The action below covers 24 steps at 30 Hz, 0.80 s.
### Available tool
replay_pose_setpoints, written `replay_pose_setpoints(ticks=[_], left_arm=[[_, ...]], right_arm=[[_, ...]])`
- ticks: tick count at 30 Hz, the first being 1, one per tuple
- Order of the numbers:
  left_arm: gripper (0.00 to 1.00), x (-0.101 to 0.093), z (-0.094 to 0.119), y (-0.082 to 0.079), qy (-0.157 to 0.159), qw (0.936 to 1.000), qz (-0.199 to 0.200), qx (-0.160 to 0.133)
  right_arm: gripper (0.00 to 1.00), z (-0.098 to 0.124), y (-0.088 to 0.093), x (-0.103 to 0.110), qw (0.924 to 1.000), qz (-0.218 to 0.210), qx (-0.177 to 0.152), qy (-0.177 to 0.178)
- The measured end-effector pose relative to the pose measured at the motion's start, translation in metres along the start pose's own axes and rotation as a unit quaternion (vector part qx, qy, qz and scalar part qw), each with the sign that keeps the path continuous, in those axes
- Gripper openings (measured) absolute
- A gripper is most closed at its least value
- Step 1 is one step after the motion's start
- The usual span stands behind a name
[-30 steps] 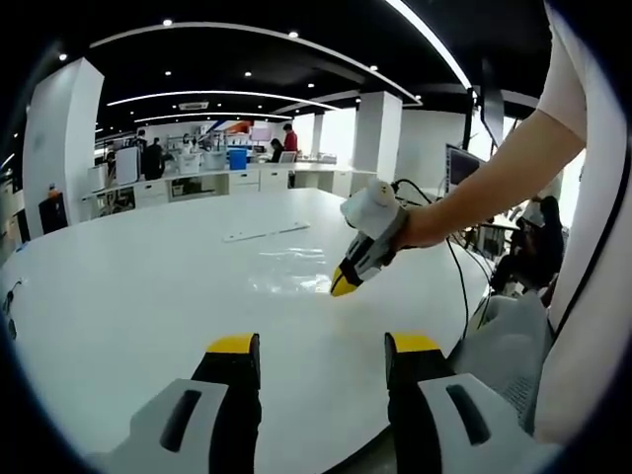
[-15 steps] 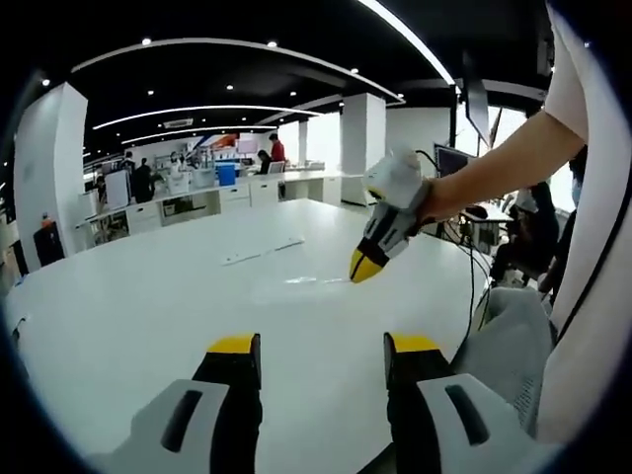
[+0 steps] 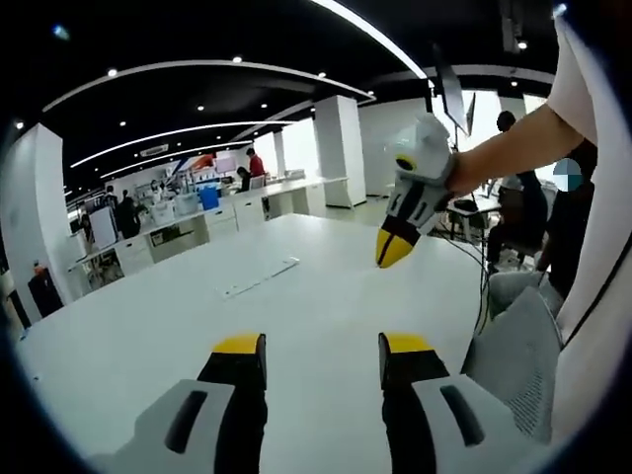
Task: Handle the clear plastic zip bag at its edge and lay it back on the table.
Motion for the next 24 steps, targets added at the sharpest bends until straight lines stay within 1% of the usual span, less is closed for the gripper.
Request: replay_pose_setpoints(ticks=[4,7,11,13,15,19,24], left_arm=[[0.40,0.006,-0.005,-0.010,0.016,0.9996,-0.022,0.002],[0.39,0.012,-0.008,-0.018,0.020,0.9995,-0.026,0.000],[0.34,0.017,-0.011,-0.028,0.028,0.9991,-0.033,-0.005],[0.31,0.018,-0.013,-0.031,0.037,0.9986,-0.038,-0.005],[0.26,0.019,-0.015,-0.033,0.041,0.9981,-0.046,-0.004],[0.21,0.018,-0.017,-0.036,0.055,0.9969,-0.056,-0.002],[0.15,0.017,-0.016,-0.043,0.067,0.9955,-0.066,-0.004]], right_arm=[[0.00,0.016,-0.005,0.006,0.9999,0.010,-0.006,-0.004],[0.00,0.027,-0.009,0.011,0.9998,0.017,-0.009,-0.007],[0.00,0.044,-0.014,0.016,0.9995,0.026,-0.015,-0.006],[0.00,0.049,-0.016,0.018,0.9995,0.030,-0.014,-0.003],[0.00,0.055,-0.018,0.020,0.9993,0.033,-0.017,-0.003],[0.00,0.064,-0.021,0.024,0.9990,0.041,-0.020,-0.002],[0.00,0.077,-0.026,0.030,0.9982,0.052,-0.030,-0.007]])
Point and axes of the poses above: the point that each gripper's makers call its tool centre point, and the gripper's own axes: z roughly backward along the fingers, x roughly to its left, y roughly out of its underside, the point moved 9 cm from there along z, roughly backward along the fingers, and after that the axes turned 2 degrees about -z, right-handed, at the moved point
